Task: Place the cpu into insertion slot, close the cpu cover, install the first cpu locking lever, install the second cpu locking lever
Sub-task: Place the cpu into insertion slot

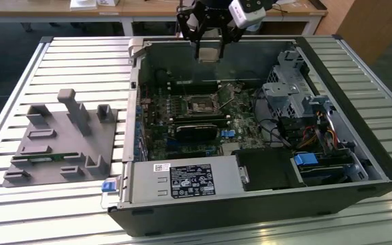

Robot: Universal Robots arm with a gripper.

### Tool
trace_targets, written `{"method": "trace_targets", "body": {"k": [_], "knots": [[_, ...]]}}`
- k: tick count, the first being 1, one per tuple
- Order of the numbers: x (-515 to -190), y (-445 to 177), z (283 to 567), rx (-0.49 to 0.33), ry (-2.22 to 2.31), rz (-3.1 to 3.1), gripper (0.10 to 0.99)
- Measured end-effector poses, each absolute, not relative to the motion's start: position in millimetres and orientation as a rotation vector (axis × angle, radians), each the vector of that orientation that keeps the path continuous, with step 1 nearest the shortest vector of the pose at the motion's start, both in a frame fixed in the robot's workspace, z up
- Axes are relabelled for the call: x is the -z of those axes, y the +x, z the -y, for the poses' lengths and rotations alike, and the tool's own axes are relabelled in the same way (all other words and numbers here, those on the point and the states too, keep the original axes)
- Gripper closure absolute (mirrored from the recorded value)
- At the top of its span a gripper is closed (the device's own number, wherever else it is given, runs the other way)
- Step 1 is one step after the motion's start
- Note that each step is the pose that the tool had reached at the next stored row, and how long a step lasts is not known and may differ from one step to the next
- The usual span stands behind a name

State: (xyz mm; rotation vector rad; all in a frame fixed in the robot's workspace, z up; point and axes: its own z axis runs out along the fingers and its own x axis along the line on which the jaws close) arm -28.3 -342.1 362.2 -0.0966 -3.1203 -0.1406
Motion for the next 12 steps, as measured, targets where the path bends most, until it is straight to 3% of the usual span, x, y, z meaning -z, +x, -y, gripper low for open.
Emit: {"method": "trace_targets", "body": {"k": [12], "knots": [[-361.7,-28.4,342.1,0.141,-0.239,3.117,0.549]]}}
